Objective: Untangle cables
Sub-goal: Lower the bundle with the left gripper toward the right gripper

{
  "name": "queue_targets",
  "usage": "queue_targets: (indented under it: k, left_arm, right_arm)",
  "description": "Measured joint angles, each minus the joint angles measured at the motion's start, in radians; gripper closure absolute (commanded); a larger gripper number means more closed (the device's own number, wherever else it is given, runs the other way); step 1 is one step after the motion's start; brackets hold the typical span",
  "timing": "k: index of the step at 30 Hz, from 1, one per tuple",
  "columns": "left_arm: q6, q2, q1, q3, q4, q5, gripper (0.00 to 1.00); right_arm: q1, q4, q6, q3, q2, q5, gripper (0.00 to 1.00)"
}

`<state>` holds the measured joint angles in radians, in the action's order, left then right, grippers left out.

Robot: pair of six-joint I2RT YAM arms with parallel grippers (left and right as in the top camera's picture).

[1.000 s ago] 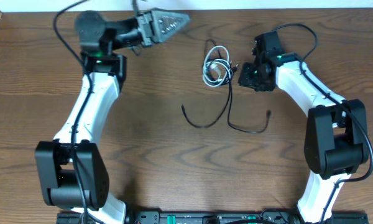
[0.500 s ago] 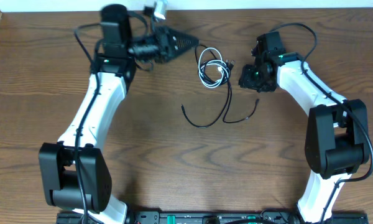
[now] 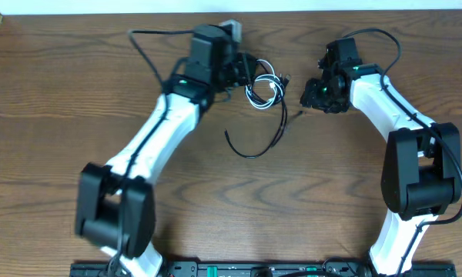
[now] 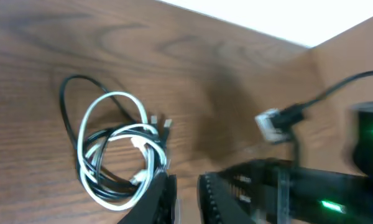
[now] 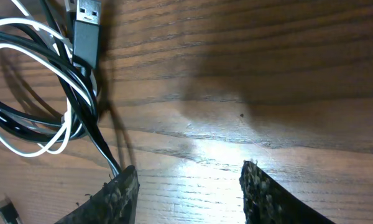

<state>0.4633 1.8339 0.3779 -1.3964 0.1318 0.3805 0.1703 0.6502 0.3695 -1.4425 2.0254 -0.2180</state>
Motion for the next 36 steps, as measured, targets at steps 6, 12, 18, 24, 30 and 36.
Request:
queue_targets:
  k: [6,12,18,24,30,36]
  left_arm:
    - [-0.046,0.227,-0.007,-0.233,0.251,-0.076,0.75]
    - [-0.083,0.354,-0.010,-0.373,0.368,-0.126,0.75]
    - [-0.098,0.391,0.006,-0.373,0.375,-0.143,0.75]
    - [-0.099,0.443,0.037,-0.373,0.373,-0.171,0.76]
    - [-0.102,0.472,0.046,-0.378,0.363,-0.207,0.80]
    - [-0.102,0.472,0.046,-0.378,0.359,-0.241,0.81]
  right_arm:
    - [0.000,0.013,-0.006,0.000,0.000,-0.006,0.50]
    - [0.000,0.033,-0.016,0.000,0.000,-0.013,0.50]
    - [0.000,0.034,-0.024,0.000,0.000,-0.014,0.49]
    - [0.000,0.034,-0.035,0.000,0.000,-0.014,0.48]
    - [0.000,0.034,-0.041,0.000,0.000,-0.014,0.48]
    - [0.000,0.034,-0.044,0.000,0.000,-0.014,0.48]
